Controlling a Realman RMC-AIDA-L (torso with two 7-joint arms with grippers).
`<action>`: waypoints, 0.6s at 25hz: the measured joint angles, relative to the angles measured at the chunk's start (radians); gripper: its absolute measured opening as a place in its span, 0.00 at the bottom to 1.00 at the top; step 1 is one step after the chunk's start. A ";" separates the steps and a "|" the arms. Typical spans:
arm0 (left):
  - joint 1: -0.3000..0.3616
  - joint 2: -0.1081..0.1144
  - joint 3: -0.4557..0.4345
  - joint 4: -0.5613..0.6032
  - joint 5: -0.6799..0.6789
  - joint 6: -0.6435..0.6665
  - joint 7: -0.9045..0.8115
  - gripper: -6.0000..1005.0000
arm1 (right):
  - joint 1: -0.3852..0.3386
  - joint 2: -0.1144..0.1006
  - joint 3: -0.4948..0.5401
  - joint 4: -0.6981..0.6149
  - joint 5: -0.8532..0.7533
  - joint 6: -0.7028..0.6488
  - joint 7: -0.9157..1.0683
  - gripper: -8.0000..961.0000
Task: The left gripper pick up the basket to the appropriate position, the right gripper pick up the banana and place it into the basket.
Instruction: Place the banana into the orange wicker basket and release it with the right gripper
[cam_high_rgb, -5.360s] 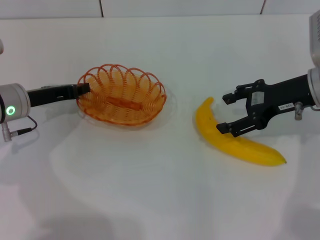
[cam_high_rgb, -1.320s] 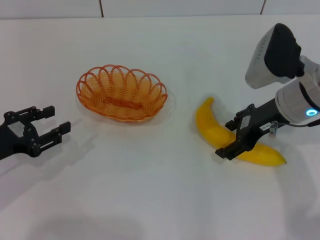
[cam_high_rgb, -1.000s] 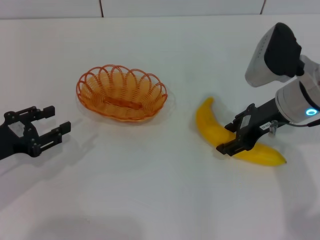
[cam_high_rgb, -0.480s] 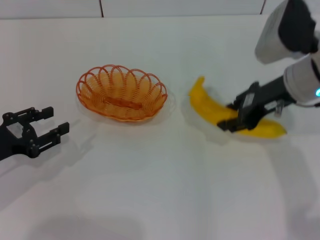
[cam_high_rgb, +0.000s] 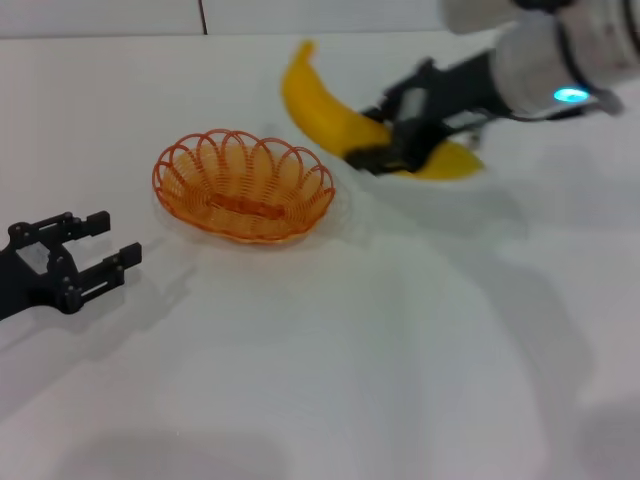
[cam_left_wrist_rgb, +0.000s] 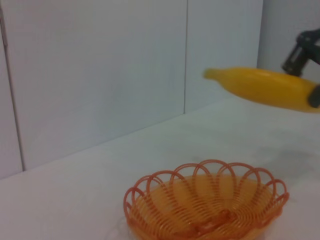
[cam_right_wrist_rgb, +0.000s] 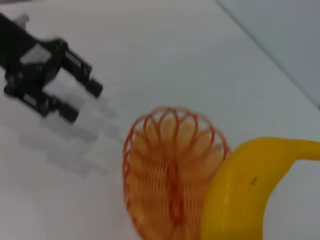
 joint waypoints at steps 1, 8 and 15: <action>-0.001 0.000 0.001 0.000 0.000 0.000 0.000 0.58 | 0.021 0.000 -0.024 0.021 0.002 0.032 0.002 0.49; -0.009 0.001 0.003 0.001 0.003 0.000 0.000 0.58 | 0.209 0.004 -0.154 0.254 0.005 0.185 0.013 0.49; -0.021 0.001 0.005 0.000 0.007 0.000 0.000 0.58 | 0.274 0.006 -0.308 0.352 0.019 0.328 0.050 0.49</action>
